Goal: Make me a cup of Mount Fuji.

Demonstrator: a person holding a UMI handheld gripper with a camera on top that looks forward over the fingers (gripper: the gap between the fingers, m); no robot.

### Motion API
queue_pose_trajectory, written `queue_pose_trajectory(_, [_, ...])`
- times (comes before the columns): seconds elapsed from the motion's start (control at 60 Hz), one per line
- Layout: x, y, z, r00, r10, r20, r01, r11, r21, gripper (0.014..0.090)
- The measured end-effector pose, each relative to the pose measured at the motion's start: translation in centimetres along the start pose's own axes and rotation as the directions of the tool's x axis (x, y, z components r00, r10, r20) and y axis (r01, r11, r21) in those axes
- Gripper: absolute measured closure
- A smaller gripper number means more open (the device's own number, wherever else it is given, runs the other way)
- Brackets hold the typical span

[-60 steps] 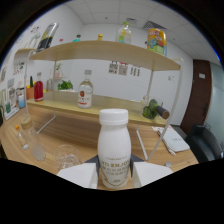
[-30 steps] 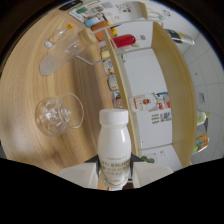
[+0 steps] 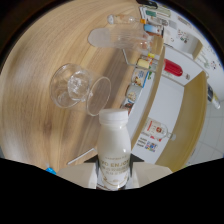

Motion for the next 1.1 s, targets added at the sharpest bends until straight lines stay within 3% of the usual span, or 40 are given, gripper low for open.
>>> queue_pose_trajectory(0.133, [1.0, 0.5, -0.6, 0.991, 0.130, -0.008, -0.130, 0.991, -0.002, 0.0569])
queue_pose_trajectory(0.283, [3.7, 1.2, -2.3, 0.879, 0.476, -0.037, -0.474, 0.879, 0.043, 0.0567])
queue_pose_trajectory(0.433, [6.0, 2.1, -4.0, 0.518, 0.855, -0.015, -0.848, 0.516, 0.118, 0.0566])
queue_pose_trajectory(0.517, [5.8, 1.5, -4.1, 0.229, 0.971, 0.066, -0.966, 0.219, 0.135, 0.0566])
queue_pose_trajectory(0.65, [1.8, 0.4, -2.5, -0.148, 0.979, 0.142, -0.988, -0.153, 0.023, 0.0567])
queue_pose_trajectory(0.75, [-1.6, -0.6, -0.9, -0.302, 0.941, 0.152, -0.953, -0.299, -0.047, 0.0568])
queue_pose_trajectory(1.017, [-7.6, -1.4, 1.4, -0.411, 0.902, 0.133, -0.908, -0.392, -0.148, 0.0564])
queue_pose_trajectory(1.1, [-7.9, -1.4, 1.2, -0.402, 0.904, 0.147, -0.913, -0.383, -0.143, 0.0556])
